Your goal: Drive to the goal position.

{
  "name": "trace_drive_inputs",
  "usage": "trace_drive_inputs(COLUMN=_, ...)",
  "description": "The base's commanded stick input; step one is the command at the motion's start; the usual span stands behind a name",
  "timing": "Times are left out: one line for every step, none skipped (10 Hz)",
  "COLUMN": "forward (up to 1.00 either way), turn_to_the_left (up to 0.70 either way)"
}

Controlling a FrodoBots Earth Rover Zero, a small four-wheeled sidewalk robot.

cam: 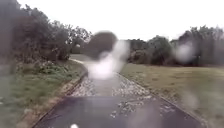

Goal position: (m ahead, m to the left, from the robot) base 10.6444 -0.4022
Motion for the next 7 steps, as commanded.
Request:
trace_drive_inputs(forward=0.7, turn_to_the_left=0.0)
trace_drive_inputs(forward=0.7, turn_to_the_left=0.0)
trace_drive_inputs(forward=0.7, turn_to_the_left=0.0)
trace_drive_inputs(forward=0.7, turn_to_the_left=0.0)
trace_drive_inputs(forward=0.7, turn_to_the_left=0.0)
trace_drive_inputs(forward=0.7, turn_to_the_left=0.0)
trace_drive_inputs(forward=0.7, turn_to_the_left=0.0)
